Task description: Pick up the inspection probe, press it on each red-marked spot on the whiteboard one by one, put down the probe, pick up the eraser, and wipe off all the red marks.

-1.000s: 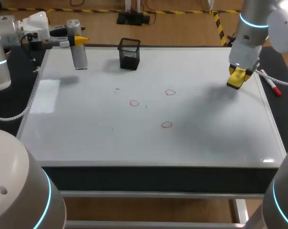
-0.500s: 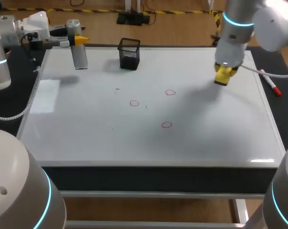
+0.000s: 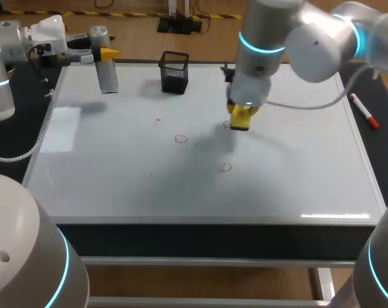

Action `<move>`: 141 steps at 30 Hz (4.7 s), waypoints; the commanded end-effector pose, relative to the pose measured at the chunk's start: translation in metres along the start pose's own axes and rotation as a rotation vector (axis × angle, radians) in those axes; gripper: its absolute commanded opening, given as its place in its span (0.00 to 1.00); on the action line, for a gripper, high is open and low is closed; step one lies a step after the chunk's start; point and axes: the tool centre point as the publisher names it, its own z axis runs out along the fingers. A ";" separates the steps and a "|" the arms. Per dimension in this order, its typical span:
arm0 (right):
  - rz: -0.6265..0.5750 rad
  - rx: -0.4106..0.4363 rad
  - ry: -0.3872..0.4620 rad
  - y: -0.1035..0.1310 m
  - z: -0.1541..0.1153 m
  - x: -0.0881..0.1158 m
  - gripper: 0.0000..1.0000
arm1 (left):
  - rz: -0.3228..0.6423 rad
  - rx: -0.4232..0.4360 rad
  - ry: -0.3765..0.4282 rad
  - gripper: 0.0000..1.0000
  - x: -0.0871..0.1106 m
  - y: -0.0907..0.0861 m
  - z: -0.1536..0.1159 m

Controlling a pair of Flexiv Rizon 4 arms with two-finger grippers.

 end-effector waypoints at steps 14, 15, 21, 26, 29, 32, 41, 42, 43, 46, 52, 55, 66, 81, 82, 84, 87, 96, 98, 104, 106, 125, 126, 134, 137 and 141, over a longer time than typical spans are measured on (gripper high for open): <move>-0.125 -0.016 0.080 0.024 0.044 -0.140 0.00 | 0.001 0.001 0.001 0.00 0.000 0.000 0.000; -0.128 -0.009 0.086 0.025 0.044 -0.143 0.00 | 0.001 0.001 0.001 0.00 0.000 0.000 0.000; -0.168 0.016 0.106 0.032 0.052 -0.166 0.00 | 0.001 0.001 0.001 0.00 0.000 0.000 0.000; -0.184 0.012 0.116 0.035 0.059 -0.179 0.00 | 0.001 0.001 0.001 0.00 0.000 0.000 0.000; -0.190 0.009 0.111 0.036 0.060 -0.182 0.00 | 0.001 0.001 0.001 0.00 0.000 0.000 0.000; -0.198 -0.001 0.108 0.036 0.063 -0.184 0.00 | 0.001 0.001 0.001 0.00 0.000 0.000 0.000; -0.194 -0.019 0.122 0.036 0.071 -0.177 0.00 | 0.001 0.001 0.001 0.00 0.000 0.000 0.000; -0.188 -0.019 0.123 0.035 0.071 -0.175 0.00 | 0.001 0.001 0.001 0.00 0.000 0.000 0.000; -0.184 -0.019 0.122 0.035 0.071 -0.174 0.00 | 0.001 0.001 0.001 0.00 0.000 0.000 0.000; -0.168 -0.024 0.123 0.033 0.073 -0.168 0.00 | 0.001 0.001 0.001 0.00 0.000 0.000 0.000; -0.131 -0.029 0.133 0.029 0.076 -0.152 0.00 | 0.001 0.001 0.001 0.00 0.000 0.000 0.000; -0.111 -0.029 0.138 0.026 0.076 -0.142 0.00 | 0.001 0.001 0.001 0.00 0.000 0.000 0.000; -0.041 -0.029 0.165 0.015 0.078 -0.104 0.00 | 0.001 0.001 0.001 0.00 0.000 0.000 0.000; 0.020 -0.005 0.170 0.001 0.067 -0.080 0.00 | 0.001 0.001 0.001 0.00 0.000 0.000 0.000; 0.026 -0.002 0.167 0.001 0.063 -0.080 0.00 | 0.001 0.001 0.001 0.00 0.000 0.000 0.000; 0.026 0.012 0.160 0.002 0.051 -0.082 0.00 | 0.001 0.001 0.001 0.00 0.000 0.000 0.000; 0.000 0.028 0.134 0.006 0.034 -0.092 0.00 | 0.001 0.001 0.001 0.00 0.000 0.000 0.000; -0.082 0.045 0.075 0.032 0.024 -0.138 0.00 | 0.001 0.001 0.001 0.00 0.000 0.000 0.000; -0.094 0.043 0.072 0.039 0.029 -0.145 0.00 | 0.001 0.001 0.001 0.00 0.000 0.000 0.000; -0.136 0.017 0.062 0.054 0.047 -0.156 0.00 | 0.001 0.001 0.001 0.00 0.000 0.000 0.000; -0.148 0.013 0.061 0.057 0.051 -0.157 0.00 | 0.001 0.001 0.001 0.00 0.000 0.000 0.000; -0.150 -0.022 0.091 0.059 0.070 -0.139 0.00 | 0.001 0.001 0.001 0.00 0.000 0.000 0.000; -0.145 -0.025 0.094 0.059 0.071 -0.137 0.00 | 0.001 0.001 0.001 0.00 0.000 0.000 0.000; -0.092 -0.024 0.115 0.052 0.072 -0.114 0.00 | 0.001 0.001 0.001 0.00 0.000 0.000 0.000; -0.066 -0.022 0.122 0.047 0.072 -0.104 0.00 | 0.001 0.001 0.001 0.00 0.000 0.000 0.000; -0.040 -0.015 0.130 0.040 0.070 -0.093 0.00 | 0.001 0.001 0.001 0.00 0.000 0.000 0.000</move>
